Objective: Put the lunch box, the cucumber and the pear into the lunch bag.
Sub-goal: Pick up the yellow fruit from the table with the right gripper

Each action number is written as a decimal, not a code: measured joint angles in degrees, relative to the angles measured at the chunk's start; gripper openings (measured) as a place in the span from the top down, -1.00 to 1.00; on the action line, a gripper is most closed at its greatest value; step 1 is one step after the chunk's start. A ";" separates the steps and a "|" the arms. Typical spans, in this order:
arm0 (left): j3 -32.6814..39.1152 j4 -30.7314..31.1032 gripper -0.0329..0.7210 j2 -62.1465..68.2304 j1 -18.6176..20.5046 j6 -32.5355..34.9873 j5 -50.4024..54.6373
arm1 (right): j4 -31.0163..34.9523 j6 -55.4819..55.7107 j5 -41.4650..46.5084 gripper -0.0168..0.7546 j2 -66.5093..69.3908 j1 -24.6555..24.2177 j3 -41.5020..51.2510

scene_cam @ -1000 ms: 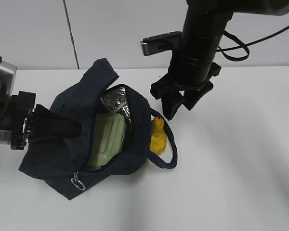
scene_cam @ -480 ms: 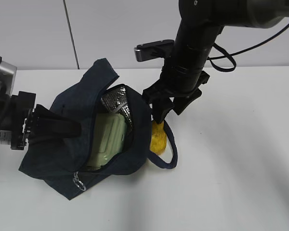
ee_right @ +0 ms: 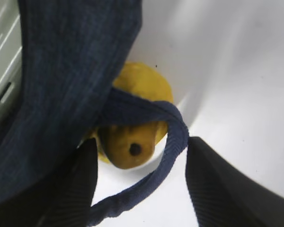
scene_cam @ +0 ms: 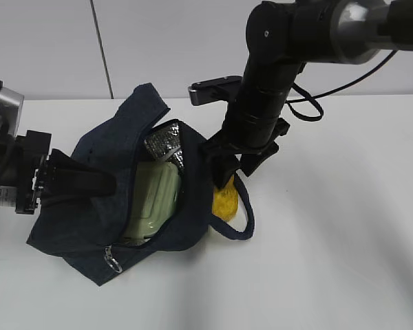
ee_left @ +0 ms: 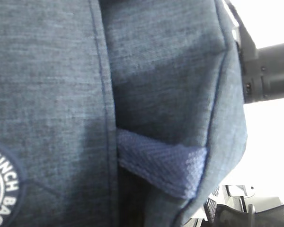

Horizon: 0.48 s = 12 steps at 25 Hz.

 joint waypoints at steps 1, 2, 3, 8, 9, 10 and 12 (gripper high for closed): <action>0.00 0.00 0.91 0.00 0.00 0.00 0.00 | 0.23 -0.11 -0.42 -0.23 0.08 0.00 0.00; 0.00 0.00 0.91 0.00 0.00 0.00 -0.05 | 0.64 -0.36 -1.09 -0.23 0.08 0.00 0.00; 0.00 0.00 0.91 0.00 0.00 0.00 -0.05 | 0.77 -0.59 -1.59 -0.23 0.08 0.00 0.00; 0.00 0.00 0.91 0.00 0.00 0.00 -0.05 | 1.56 -0.99 -2.23 -0.23 0.08 0.00 0.00; 0.00 0.00 0.91 0.00 0.00 0.00 -0.05 | 1.69 -0.99 -2.31 -0.23 0.08 0.00 0.00; 0.00 0.00 0.91 0.00 0.00 0.00 -0.05 | 1.69 -0.99 -2.46 -0.23 0.08 0.00 0.00; 0.00 0.00 0.91 0.00 0.00 0.00 -0.05 | 1.72 -0.99 -2.80 -0.23 0.08 0.00 0.00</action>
